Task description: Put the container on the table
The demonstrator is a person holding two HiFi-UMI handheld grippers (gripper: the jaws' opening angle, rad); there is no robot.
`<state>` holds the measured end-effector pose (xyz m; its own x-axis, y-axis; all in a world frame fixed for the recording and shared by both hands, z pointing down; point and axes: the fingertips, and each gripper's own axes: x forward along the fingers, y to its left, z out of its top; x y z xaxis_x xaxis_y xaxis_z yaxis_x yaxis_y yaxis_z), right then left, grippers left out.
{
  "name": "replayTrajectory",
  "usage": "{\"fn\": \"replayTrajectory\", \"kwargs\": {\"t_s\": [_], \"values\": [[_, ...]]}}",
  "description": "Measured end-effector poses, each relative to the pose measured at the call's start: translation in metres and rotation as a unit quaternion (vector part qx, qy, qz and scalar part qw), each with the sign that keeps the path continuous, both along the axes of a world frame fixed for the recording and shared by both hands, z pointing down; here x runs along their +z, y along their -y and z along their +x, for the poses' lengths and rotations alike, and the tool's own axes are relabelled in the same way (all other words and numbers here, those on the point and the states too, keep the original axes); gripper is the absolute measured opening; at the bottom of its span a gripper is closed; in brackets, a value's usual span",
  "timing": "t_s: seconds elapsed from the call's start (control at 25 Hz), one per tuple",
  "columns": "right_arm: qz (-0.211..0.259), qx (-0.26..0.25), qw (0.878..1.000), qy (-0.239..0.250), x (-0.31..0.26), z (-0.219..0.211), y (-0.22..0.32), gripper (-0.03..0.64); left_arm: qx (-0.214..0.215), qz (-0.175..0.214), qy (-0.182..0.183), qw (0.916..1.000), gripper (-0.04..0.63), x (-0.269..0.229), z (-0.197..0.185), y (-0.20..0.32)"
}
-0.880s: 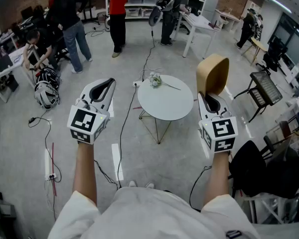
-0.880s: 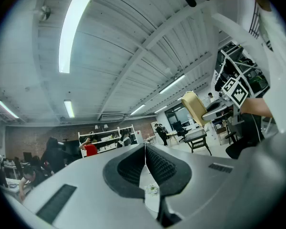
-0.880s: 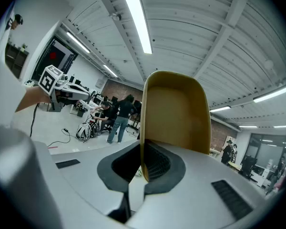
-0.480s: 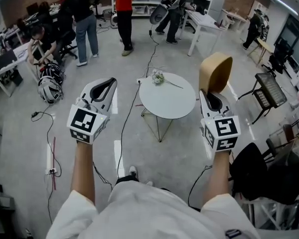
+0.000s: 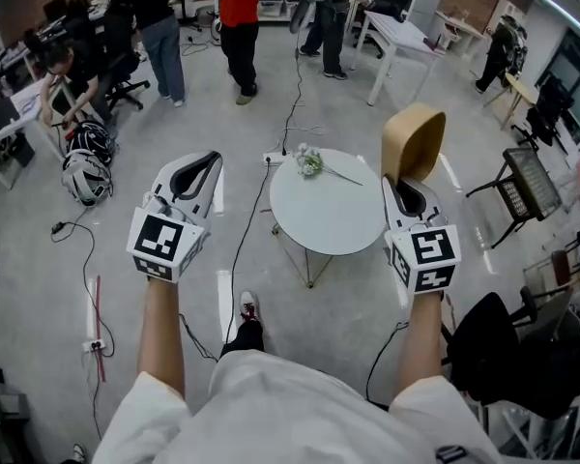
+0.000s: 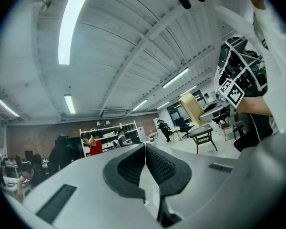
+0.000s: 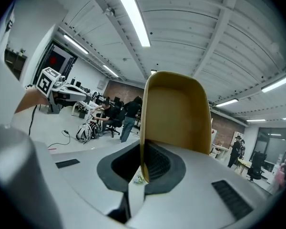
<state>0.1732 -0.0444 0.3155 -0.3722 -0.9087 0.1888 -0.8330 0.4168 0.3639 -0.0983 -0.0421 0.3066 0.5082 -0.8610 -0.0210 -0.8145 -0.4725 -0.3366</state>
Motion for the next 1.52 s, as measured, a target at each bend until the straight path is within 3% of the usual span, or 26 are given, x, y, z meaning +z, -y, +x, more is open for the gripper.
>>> {"fn": "replayTrajectory", "kwargs": {"t_s": [0.24,0.44,0.76,0.84,1.2,1.52], "values": [[-0.018,0.008,1.000,-0.014,0.016,-0.037,0.122,0.018,-0.007,-0.016,-0.025,0.9995,0.021,0.014,-0.041,0.130],[-0.043,0.014,0.998,-0.041,0.033,-0.058,0.203,0.018,-0.019,-0.045,-0.009,0.9988,0.021,0.031,-0.064,0.216],[-0.140,-0.046,0.984,-0.099,0.120,-0.096,0.296,0.020,-0.026,-0.095,-0.012,0.9951,0.021,0.087,-0.073,0.297],[-0.176,-0.068,0.976,-0.113,0.158,-0.103,0.309,0.021,-0.036,-0.112,-0.002,0.9931,0.021,0.109,-0.073,0.305],[-0.300,-0.154,0.929,-0.153,0.315,-0.122,0.339,0.021,-0.094,-0.199,-0.022,0.9752,0.021,0.202,-0.064,0.317],[-0.399,-0.200,0.868,-0.216,0.448,-0.127,0.326,0.021,-0.128,-0.274,-0.019,0.9531,0.021,0.273,-0.062,0.297]]}}
